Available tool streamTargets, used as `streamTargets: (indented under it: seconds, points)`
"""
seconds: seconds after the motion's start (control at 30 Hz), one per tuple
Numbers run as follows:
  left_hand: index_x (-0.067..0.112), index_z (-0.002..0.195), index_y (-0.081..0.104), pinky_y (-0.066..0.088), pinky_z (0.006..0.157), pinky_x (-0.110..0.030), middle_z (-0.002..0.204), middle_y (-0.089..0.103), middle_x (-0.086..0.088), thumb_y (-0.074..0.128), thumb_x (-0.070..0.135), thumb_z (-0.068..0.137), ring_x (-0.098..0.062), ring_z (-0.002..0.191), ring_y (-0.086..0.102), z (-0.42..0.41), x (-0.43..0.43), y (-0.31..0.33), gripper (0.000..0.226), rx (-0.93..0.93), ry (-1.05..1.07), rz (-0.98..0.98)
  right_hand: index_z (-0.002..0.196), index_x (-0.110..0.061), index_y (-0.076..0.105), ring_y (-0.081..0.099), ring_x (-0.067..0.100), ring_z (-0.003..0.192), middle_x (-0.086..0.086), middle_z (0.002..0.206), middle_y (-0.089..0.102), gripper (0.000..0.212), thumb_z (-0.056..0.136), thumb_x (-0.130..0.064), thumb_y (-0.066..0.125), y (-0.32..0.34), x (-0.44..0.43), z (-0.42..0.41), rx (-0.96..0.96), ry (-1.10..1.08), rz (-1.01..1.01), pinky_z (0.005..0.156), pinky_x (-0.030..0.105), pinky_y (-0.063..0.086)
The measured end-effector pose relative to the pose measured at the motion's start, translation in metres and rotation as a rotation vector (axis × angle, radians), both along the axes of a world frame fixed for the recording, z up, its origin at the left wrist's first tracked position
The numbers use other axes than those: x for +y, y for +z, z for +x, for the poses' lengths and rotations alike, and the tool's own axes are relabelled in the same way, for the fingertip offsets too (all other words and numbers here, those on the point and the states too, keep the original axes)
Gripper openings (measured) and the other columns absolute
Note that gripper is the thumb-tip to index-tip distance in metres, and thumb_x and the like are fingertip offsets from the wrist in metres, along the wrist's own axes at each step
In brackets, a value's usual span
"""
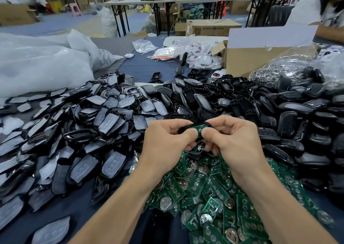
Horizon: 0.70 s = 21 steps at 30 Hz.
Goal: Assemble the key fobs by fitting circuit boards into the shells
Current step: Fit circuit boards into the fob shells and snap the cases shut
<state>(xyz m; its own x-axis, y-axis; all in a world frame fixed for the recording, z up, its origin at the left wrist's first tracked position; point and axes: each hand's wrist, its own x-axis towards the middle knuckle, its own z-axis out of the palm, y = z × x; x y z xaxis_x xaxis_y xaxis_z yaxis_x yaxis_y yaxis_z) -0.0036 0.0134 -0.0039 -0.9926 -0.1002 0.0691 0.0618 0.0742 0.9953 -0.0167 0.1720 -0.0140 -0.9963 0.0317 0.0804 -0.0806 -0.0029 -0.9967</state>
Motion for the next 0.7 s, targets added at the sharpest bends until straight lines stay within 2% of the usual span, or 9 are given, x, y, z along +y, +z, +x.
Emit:
streamTargets:
  seconds: [0.07,0.13,0.3,0.47,0.6,0.7]
  points:
    - [0.045,0.077,0.082,0.061,0.063,-0.025,0.076,0.08,0.0,0.083,0.013,0.082,-0.019,0.068,0.078,-0.0015,-0.0017,-0.0014,0.032,-0.007,-0.014,-0.037,0.08,-0.012,0.075,0.059,0.016,0.046,0.009,0.059,0.069,0.017,0.082,0.004,0.08,0.0003,0.0023,-0.0009,-0.012,0.031,0.0,0.043,0.023,0.044]
    - [0.033,0.077,0.084,0.06,0.061,-0.023,0.076,0.08,-0.004,0.081,0.004,0.086,-0.02,0.065,0.077,-0.0031,-0.004,-0.0035,0.031,-0.028,-0.01,-0.016,0.084,-0.008,0.075,0.06,0.017,0.049,0.009,0.06,0.069,0.012,0.083,0.003,0.079,0.0011,0.0034,-0.002,-0.025,0.078,-0.024,0.045,0.023,0.045]
    - [0.021,0.088,0.082,0.059,0.059,-0.022,0.079,0.08,-0.009,0.076,-0.001,0.089,-0.017,0.062,0.075,-0.0041,-0.0052,-0.0018,0.023,-0.055,-0.005,0.096,0.1,-0.002,0.077,0.067,0.02,0.062,0.017,0.078,0.075,0.013,0.089,0.004,0.073,0.002,0.0065,-0.0047,-0.082,0.161,-0.153,0.056,0.023,0.054]
    - [0.018,0.091,0.081,0.06,0.061,-0.022,0.08,0.081,-0.007,0.077,-0.001,0.088,-0.018,0.066,0.077,-0.0042,-0.0051,-0.0028,0.019,-0.065,-0.001,0.094,0.093,0.004,0.075,0.065,0.02,0.057,0.017,0.073,0.073,0.009,0.089,0.01,0.069,0.0002,0.0044,-0.006,-0.089,0.133,-0.162,0.052,0.023,0.053]
    - [0.02,0.091,0.08,0.06,0.062,-0.022,0.081,0.081,-0.005,0.079,0.001,0.088,-0.02,0.07,0.078,-0.0047,-0.0053,-0.0045,0.019,-0.053,0.004,0.066,0.097,0.006,0.073,0.065,0.021,0.054,0.021,0.073,0.073,0.011,0.088,0.011,0.071,-0.0015,0.0035,-0.0054,-0.073,0.067,-0.134,0.05,0.024,0.051]
    - [0.019,0.099,0.08,0.061,0.064,-0.022,0.083,0.081,-0.004,0.079,0.002,0.089,-0.02,0.073,0.079,-0.0047,-0.007,-0.004,0.02,-0.048,-0.041,0.024,0.098,0.005,0.074,0.065,0.022,0.053,0.023,0.074,0.074,0.011,0.088,0.01,0.071,-0.0018,0.0044,-0.0058,-0.056,0.046,-0.112,0.049,0.024,0.051]
